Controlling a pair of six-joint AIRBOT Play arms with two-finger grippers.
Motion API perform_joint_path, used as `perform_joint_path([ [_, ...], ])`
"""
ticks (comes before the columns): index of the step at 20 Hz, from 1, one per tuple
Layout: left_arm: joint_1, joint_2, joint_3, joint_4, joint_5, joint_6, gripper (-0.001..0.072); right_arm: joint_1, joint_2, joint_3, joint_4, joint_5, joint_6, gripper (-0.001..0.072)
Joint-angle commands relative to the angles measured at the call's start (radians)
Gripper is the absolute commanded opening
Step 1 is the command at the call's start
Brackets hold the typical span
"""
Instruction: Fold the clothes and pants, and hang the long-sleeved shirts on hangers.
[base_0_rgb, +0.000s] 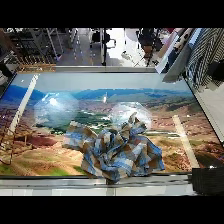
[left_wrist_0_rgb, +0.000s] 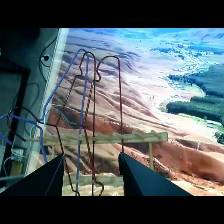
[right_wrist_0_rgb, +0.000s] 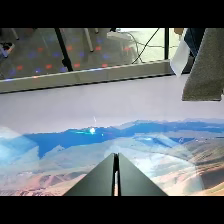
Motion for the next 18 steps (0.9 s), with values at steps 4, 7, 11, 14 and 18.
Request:
perform_joint_path([
  [4,0.001,0.0,0.0,0.0,0.0,0.0,0.0368,0.001,0.001,0.0,0.0,0.0,0.0,0.0029],
  [7,0.001,0.0,0.0,0.0,0.0,0.0,0.0368,0.001,0.001,0.0,0.0,0.0,0.0,0.0029],
  [11,0.001,-0.001,0.0,0.0,0.005,0.0,0.0368,0.001,0.001,0.0,0.0,0.0,0.0,0.0029],
  [14,0.0,-0.003,0.0,-0.003,0.005,0.0,0.0368,0.001,0.001,0.0,0.0,0.001,0.0,0.0029],
  [18,-0.001,-0.007,0.0,-0.115,-0.024,-0.158,0.0368,0.001,0.0,-0.001,0.01,-0.006,0.005,0.0029],
])
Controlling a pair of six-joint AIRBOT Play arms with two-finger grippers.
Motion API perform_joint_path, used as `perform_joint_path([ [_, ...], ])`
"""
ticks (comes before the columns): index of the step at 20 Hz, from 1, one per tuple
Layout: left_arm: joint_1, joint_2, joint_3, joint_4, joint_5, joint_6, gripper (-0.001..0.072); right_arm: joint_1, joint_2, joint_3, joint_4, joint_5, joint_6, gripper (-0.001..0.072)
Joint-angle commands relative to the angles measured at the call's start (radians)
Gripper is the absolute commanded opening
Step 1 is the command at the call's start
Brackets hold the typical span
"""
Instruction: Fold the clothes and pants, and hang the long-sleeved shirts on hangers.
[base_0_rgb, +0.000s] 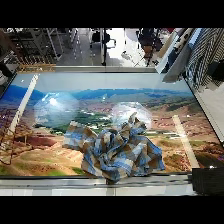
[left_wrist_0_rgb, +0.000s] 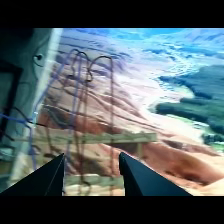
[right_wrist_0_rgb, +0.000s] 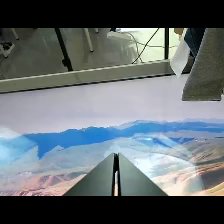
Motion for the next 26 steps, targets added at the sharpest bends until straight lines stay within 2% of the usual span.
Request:
perform_joint_path([
  [1,-0.001,-0.003,0.0,-0.124,-0.027,-0.182,0.0372,0.001,0.0,0.0,0.029,-0.032,0.004,0.0029],
  [2,-0.001,-0.004,0.0,-0.187,-0.04,-0.193,0.0431,0.001,0.001,0.0,0.051,-0.072,0.004,0.0029],
  [3,-0.003,-0.007,-0.001,-0.267,-0.052,-0.18,0.0636,0.001,0.002,0.0,0.072,-0.111,0.004,0.0029],
  [4,-0.003,-0.013,-0.001,-0.327,-0.064,-0.178,0.069,0.001,0.002,0.002,0.087,-0.138,0.005,0.0029],
  [6,-0.016,-0.037,-0.001,-0.433,-0.068,-0.142,0.0689,0.001,0.003,0.002,0.129,-0.149,0.005,0.003],
  [8,-0.047,-0.07,-0.014,-0.551,-0.11,-0.126,0.0689,0.001,0.0,0.002,0.171,-0.089,0.003,0.004],
  [10,-0.099,-0.086,-0.099,-0.691,-0.117,-0.064,0.0689,0.001,-0.017,-0.001,0.164,0.098,0.003,0.0274],
  [13,-0.231,-0.089,-0.339,-0.803,-0.024,0.047,0.0688,0.033,-0.067,-0.058,0.16,0.508,0.0,0.0285],
  [14,-0.284,-0.09,-0.43,-0.821,0.039,0.083,0.0688,0.061,-0.074,-0.118,0.164,0.604,0.0,0.0288],
  [15,-0.345,-0.091,-0.526,-0.834,0.116,0.121,0.0689,0.102,-0.071,-0.212,0.175,0.64,0.0,0.03],
  [16,-0.406,-0.093,-0.611,-0.833,0.188,0.142,0.0689,0.149,-0.067,-0.312,0.201,0.632,-0.009,0.0307],
  [17,-0.455,-0.099,-0.672,-0.834,0.235,0.144,0.0689,0.209,-0.064,-0.428,0.243,0.596,-0.026,0.0388],
  [18,-0.502,-0.11,-0.721,-0.834,0.272,0.144,0.0689,0.273,-0.064,-0.534,0.281,0.534,-0.033,0.0519],
  [19,-0.538,-0.124,-0.75,-0.835,0.303,0.144,0.0691,0.341,-0.066,-0.634,0.304,0.436,-0.053,0.0582],
  [21,-0.589,-0.172,-0.76,-0.864,0.367,0.145,0.071,0.472,-0.089,-0.79,0.308,0.172,-0.047,0.058],
  [22,-0.6,-0.197,-0.76,-0.907,0.409,0.15,0.071,0.513,-0.117,-0.819,0.322,0.084,-0.042,0.0579],
  [25,-0.605,-0.264,-0.76,-0.986,0.52,0.151,0.0708,0.58,-0.235,-0.79,0.372,-0.024,-0.047,0.0558],
  [26,-0.603,-0.279,-0.76,-0.99,0.555,0.151,0.0707,0.587,-0.28,-0.765,0.371,-0.024,-0.047,0.0493],
])
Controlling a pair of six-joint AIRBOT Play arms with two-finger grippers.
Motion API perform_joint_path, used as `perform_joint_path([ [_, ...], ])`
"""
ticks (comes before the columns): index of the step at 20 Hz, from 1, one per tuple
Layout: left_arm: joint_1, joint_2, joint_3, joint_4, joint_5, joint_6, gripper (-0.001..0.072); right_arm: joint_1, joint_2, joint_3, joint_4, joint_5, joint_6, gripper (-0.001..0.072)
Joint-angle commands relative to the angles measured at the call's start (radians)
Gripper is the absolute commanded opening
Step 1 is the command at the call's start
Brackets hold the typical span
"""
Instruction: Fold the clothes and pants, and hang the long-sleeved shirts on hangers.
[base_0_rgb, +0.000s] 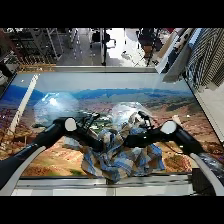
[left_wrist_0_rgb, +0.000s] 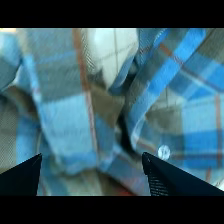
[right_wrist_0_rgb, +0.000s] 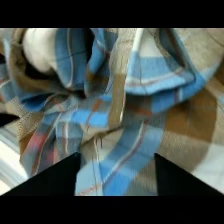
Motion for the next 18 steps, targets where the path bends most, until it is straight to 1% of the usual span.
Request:
perform_joint_path([
  [1,-0.021,-0.06,-0.016,-0.064,0.158,0.008,0.0706,0.075,-0.133,0.006,0.039,-0.134,-0.004,0.0466],
  [2,-0.021,-0.063,-0.016,-0.064,0.185,0.008,0.0701,0.075,-0.165,0.025,0.039,-0.156,0.001,0.0417],
  [3,-0.021,-0.063,-0.016,-0.064,0.211,0.007,0.0597,0.075,-0.191,0.045,0.038,-0.182,0.007,0.027],
  [4,-0.014,-0.063,-0.016,-0.064,0.234,-0.003,0.0303,0.075,-0.211,0.066,0.026,-0.202,0.019,0.0137],
  [5,-0.003,-0.062,-0.015,-0.064,0.244,-0.011,0.0082,0.075,-0.22,0.087,0.003,-0.209,0.042,0.0076],
  [6,0.014,-0.062,-0.015,-0.064,0.241,-0.012,0.0018,0.075,-0.221,0.105,-0.027,-0.208,0.057,0.0031],
  [7,0.036,-0.06,-0.014,-0.064,0.223,-0.021,0.0018,0.075,-0.217,0.131,-0.076,-0.187,0.085,0.003],
  [8,0.067,-0.049,-0.011,-0.064,0.184,-0.026,0.0018,0.074,-0.209,0.172,-0.146,-0.135,0.113,0.0029],
  [10,0.142,-0.002,0.024,-0.064,0.073,-0.024,0.0017,0.069,-0.172,0.321,-0.351,0.06,0.165,0.0029],
  [11,0.182,0.035,0.063,-0.067,0.029,-0.022,0.0016,0.068,-0.142,0.431,-0.449,0.167,0.195,0.0029],
  [13,0.256,0.116,0.172,-0.13,-0.033,-0.021,0.0016,0.068,-0.082,0.695,-0.575,0.327,0.216,0.0029],
  [14,0.293,0.161,0.241,-0.2,-0.042,-0.021,0.0016,0.068,-0.058,0.843,-0.598,0.347,0.24,0.0029],
  [15,0.323,0.2,0.309,-0.262,-0.039,-0.014,0.0016,0.068,-0.043,0.974,-0.6,0.337,0.26,0.0029],
  [16,0.35,0.235,0.381,-0.309,-0.04,0.019,0.0016,0.069,-0.039,1.095,-0.599,0.327,0.272,0.0029],
  [17,0.365,0.262,0.437,-0.309,-0.04,0.023,0.0016,0.069,-0.039,1.197,-0.592,0.319,0.29,0.0029],
  [18,0.372,0.284,0.473,-0.29,-0.044,0.018,0.0015,0.069,-0.037,1.247,-0.58,0.308,0.301,0.0029],
])
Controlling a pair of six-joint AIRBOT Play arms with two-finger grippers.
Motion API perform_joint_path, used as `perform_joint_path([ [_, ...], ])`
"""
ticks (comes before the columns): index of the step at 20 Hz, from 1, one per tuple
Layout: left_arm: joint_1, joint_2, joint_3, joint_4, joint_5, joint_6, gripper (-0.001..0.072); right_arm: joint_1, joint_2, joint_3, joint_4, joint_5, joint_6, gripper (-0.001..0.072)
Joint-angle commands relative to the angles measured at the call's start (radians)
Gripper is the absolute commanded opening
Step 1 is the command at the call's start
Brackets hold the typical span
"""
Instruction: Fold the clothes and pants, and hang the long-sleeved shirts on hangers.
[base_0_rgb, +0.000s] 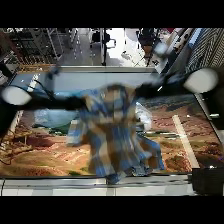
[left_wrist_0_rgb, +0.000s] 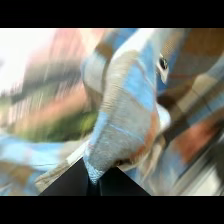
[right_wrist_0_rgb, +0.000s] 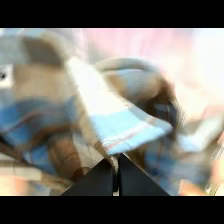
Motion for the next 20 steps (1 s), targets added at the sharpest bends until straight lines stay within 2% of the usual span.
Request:
perform_joint_path([
  [1,0.06,0.096,0.146,-0.045,-0.032,0.002,0.0015,0.001,0.028,0.263,-0.029,0.026,0.066,0.0029],
  [4,0.043,0.072,0.114,0.011,-0.042,-0.072,0.0019,0.032,0.021,0.089,0.062,-0.064,0.066,0.0029],
  [5,0.04,0.053,0.094,0.016,-0.043,-0.072,0.0082,0.068,0.003,0.015,0.061,-0.128,0.066,0.0029],
  [6,0.04,0.034,0.066,0.017,-0.047,-0.088,0.0306,0.108,-0.023,-0.048,0.061,-0.204,0.066,0.0029],
  [7,0.042,0.02,0.039,0.039,-0.063,-0.106,0.0561,0.148,-0.054,-0.095,0.06,-0.278,0.066,0.0029],
  [8,0.051,0.01,0.011,0.098,-0.098,-0.121,0.0625,0.185,-0.094,-0.128,0.053,-0.349,0.067,0.0029],
  [11,0.117,0.029,-0.086,0.459,-0.227,-0.161,0.0605,0.26,-0.217,-0.146,0.024,-0.425,0.072,0.0029],
  [13,0.221,0.09,-0.19,0.758,-0.288,-0.185,0.0603,0.283,-0.278,-0.146,0.013,-0.426,0.062,0.003],
  [14,0.289,0.129,-0.251,0.882,-0.29,-0.196,0.0556,0.285,-0.301,-0.146,0.013,-0.426,0.055,0.003],
  [15,0.373,0.167,-0.309,0.974,-0.288,-0.195,0.0544,0.285,-0.319,-0.146,0.014,-0.426,0.039,0.003],
  [17,0.588,0.216,-0.383,1.059,-0.261,-0.191,0.0544,0.282,-0.338,-0.146,0.013,-0.429,0.008,0.003],
  [20,0.837,0.211,-0.388,0.969,-0.062,-0.196,0.0546,0.281,-0.342,-0.146,0.012,-0.47,-0.019,0.003],
])
